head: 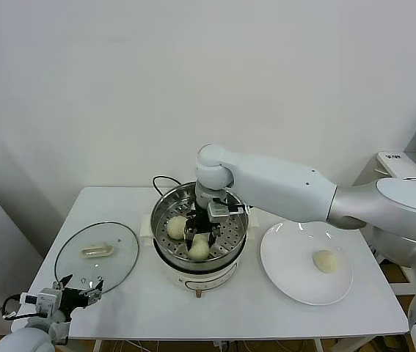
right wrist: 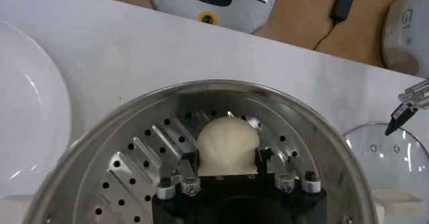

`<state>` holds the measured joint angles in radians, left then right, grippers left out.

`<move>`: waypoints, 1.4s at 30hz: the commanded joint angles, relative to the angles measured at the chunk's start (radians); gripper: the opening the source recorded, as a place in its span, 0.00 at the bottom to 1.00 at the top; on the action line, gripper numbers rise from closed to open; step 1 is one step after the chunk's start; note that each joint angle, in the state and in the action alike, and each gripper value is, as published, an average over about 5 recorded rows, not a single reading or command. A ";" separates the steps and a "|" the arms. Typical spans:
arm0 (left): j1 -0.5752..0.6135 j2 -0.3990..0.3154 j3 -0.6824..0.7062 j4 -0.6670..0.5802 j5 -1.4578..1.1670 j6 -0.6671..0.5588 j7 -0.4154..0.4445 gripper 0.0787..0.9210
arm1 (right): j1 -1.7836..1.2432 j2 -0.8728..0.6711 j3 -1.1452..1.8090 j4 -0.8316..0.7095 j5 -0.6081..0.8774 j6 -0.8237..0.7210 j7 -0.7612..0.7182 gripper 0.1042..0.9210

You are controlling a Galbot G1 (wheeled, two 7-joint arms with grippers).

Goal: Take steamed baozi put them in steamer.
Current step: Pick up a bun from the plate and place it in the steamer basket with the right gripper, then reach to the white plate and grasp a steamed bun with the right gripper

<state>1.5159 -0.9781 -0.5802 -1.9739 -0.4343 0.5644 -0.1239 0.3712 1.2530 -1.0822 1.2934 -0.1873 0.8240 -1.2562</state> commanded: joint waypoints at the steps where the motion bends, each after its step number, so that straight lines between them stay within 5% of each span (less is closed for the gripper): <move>1: 0.003 0.002 -0.001 0.002 0.000 -0.001 0.001 0.88 | 0.011 0.000 0.023 -0.010 0.007 -0.038 0.019 0.69; 7: 0.002 0.004 -0.001 0.001 0.000 0.000 0.000 0.88 | 0.124 -0.064 0.064 -0.124 0.199 -0.148 -0.025 0.85; 15: 0.002 0.003 -0.004 -0.004 -0.002 -0.001 0.000 0.88 | 0.232 -0.248 -0.058 -0.314 0.429 -0.436 -0.091 0.88; 22: 0.003 0.002 -0.010 -0.004 -0.003 -0.002 0.000 0.88 | 0.294 -0.436 -0.232 -0.290 0.471 -0.629 -0.163 0.88; 31: -0.005 0.009 -0.016 -0.005 -0.005 -0.002 0.000 0.88 | 0.144 -0.658 -0.222 -0.257 0.376 -0.650 -0.119 0.88; 42: -0.009 0.005 -0.014 -0.008 -0.003 0.005 -0.001 0.88 | -0.160 -0.643 0.037 -0.324 0.273 -0.611 -0.035 0.88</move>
<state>1.5062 -0.9739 -0.5950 -1.9825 -0.4383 0.5668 -0.1250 0.4242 0.6825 -1.1783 1.0100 0.1374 0.2452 -1.3357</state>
